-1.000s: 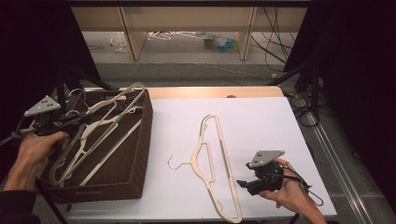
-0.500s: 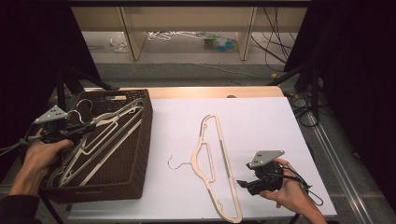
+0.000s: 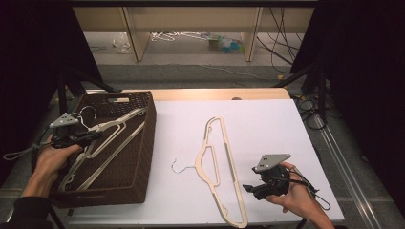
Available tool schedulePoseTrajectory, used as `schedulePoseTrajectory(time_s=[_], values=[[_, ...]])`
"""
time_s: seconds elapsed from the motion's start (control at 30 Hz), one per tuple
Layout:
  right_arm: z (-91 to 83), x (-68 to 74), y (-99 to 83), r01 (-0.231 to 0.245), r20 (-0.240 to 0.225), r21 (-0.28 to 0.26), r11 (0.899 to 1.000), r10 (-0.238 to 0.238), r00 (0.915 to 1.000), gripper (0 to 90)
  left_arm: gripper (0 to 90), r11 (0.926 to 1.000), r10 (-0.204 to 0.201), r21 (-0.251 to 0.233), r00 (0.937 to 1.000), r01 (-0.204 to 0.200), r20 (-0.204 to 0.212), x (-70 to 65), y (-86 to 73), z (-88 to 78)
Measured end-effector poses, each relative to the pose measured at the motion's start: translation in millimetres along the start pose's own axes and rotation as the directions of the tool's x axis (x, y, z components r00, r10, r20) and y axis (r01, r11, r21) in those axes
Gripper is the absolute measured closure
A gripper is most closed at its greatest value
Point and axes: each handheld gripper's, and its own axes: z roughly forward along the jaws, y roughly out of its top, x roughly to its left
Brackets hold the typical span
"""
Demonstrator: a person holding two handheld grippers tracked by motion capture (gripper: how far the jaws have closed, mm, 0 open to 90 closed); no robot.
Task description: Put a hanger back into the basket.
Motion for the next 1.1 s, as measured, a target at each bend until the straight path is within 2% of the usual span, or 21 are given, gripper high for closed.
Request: schedulePoseTrajectory(time_s=[0.07, 0.1, 0.13, 0.2, 0.3, 0.33, 0.4, 0.43, 0.47, 0.53, 0.63, 0.67, 0.7, 0.73, 0.77, 0.83, 0.9, 0.93, 0.97, 1.03, 1.1], values=[[0.1, -0.1, 0.0, 0.001, 0.001, -0.002, 1.000, -0.001, 1.0000, 32.8, 81.5, 0.9997, 0.025, 0.005, 0.9997, -0.025, -0.001, 3.5, 0.3, 0.2], [0.1, 0.0, 0.0, 0.002, 0.003, -0.004, 1.000, -0.002, 1.0000, 32.8, 81.2, 0.9999, 0.000, 0.013, 0.9999, 0.000, -0.017, 3.8, -0.4, 0.6], [0.0, 0.5, -0.1, 0.000, -0.001, -0.002, 1.000, 0.000, 1.0000, 32.8, 80.4, 0.9996, 0.011, 0.026, 0.9994, -0.011, -0.033, 6.0, -0.6, 1.0], [0.3, 0.5, 0.0, -0.001, 0.000, -0.002, 1.000, 0.001, 1.0000, 31.8, 77.4, 0.9978, -0.029, 0.056, 0.9952, 0.035, -0.093, 8.0, -3.7, 3.5], [0.5, 0.5, -0.1, 0.000, 0.000, -0.001, 1.000, 0.000, 1.0000, 31.8, 74.3, 0.9960, -0.035, 0.078, 0.9928, 0.044, -0.115, 11.8, -5.7, 4.6], [0.5, 0.5, -0.2, 0.000, 0.000, 0.001, 1.000, 0.000, 1.0000, 31.8, 74.3, 0.9943, -0.015, 0.103, 0.9914, 0.028, -0.130, 14.9, -6.7, 4.8], [0.8, 0.5, -0.2, 0.000, 0.002, 0.001, 1.000, 0.000, 1.0000, 31.7, 73.8, 0.9909, -0.022, 0.128, 0.9876, 0.042, -0.156, 16.9, -9.1, 6.0], [-0.3, 0.1, 0.2, 0.001, -0.006, 0.013, 1.000, -0.001, 1.0000, 31.7, 73.8, 0.9885, -0.046, 0.134, 0.9843, 0.070, -0.170, 16.2, -11.1, 7.1], [0.1, 0.2, 0.1, 0.002, -0.005, 0.011, 1.000, -0.002, 1.0000, 31.7, 73.8, 0.9872, -0.032, 0.148, 0.9847, 0.058, -0.171, 18.1, -12.2, 7.6], [0.5, 0.3, 0.0, 0.001, -0.008, 0.015, 1.000, -0.001, 1.0000, 31.6, 72.7, 0.9858, -0.055, 0.146, 0.9798, 0.084, -0.192, 19.0, -16.3, 9.7], [0.4, 0.6, 0.0, -0.001, -0.007, 0.012, 1.000, 0.001, 1.0000, 31.6, 71.2, 0.9856, -0.047, 0.150, 0.9790, 0.078, -0.198, 19.5, -17.4, 8.9], [0.4, 0.5, -0.1, -0.001, -0.008, 0.014, 1.000, 0.001, 1.0000, 31.6, 69.2, 0.9845, -0.059, 0.148, 0.9736, 0.093, -0.221, 18.6, -17.9, 7.7], [0.7, 0.2, -0.1, -0.001, -0.008, 0.016, 1.000, 0.001, 1.0000, 31.6, 65.0, 0.9856, -0.064, 0.139, 0.9741, 0.095, -0.217, 19.8, -18.1, 6.8], [0.9, 0.0, -0.2, 0.000, -0.008, 0.015, 1.000, 0.000, 1.0000, 31.6, 61.5, 0.9857, -0.110, 0.103, 0.9719, 0.133, -0.208, 19.7, -17.6, 3.8], [0.9, 0.0, -0.2, 0.000, -0.008, 0.015, 1.000, 0.000, 1.0000, 31.6, 59.3, 0.9857, -0.110, 0.103, 0.9719, 0.133, -0.208, 19.7, -17.6, 3.8], [2.3, 0.5, -0.8, -0.002, 0.000, 0.003, 1.000, 0.002, 1.0000, 31.6, 56.2, 0.9871, -0.102, 0.094, 0.9625, 0.129, -0.251, 13.3, -14.1, 0.1], [2.8, 0.6, -0.6, 0.001, 0.001, 0.004, 1.000, -0.001, 1.0000, 31.6, 50.9, 0.9873, -0.124, 0.068, 0.9630, 0.144, -0.239, 7.1, -11.2, -2.4], [2.8, 0.7, -0.5, 0.002, 0.001, 0.002, 1.000, -0.002, 1.0000, 31.5, 50.9, 0.9874, -0.135, 0.051, 0.9671, 0.150, -0.215, 1.5, -8.7, -3.7], [2.1, 1.6, 0.0, -0.001, 0.000, -0.001, 1.000, 0.001, 1.0000, 31.5, 46.7, 0.9891, -0.144, 0.002, 0.9726, 0.147, -0.182, -7.6, -4.3, -4.5], [1.9, 1.4, 0.2, -0.001, 0.002, -0.002, 1.000, 0.001, 1.0000, 31.2, 42.4, 0.9860, -0.167, -0.035, 0.9739, 0.163, -0.154, -21.2, 1.7, -8.2], [2.1, 1.6, 0.0, -0.004, 0.002, -0.004, 1.000, 0.004, 1.0000, 31.0, 37.1, 0.9842, -0.175, -0.053, 0.9750, 0.169, -0.137, -26.6, 4.5, -9.7]])
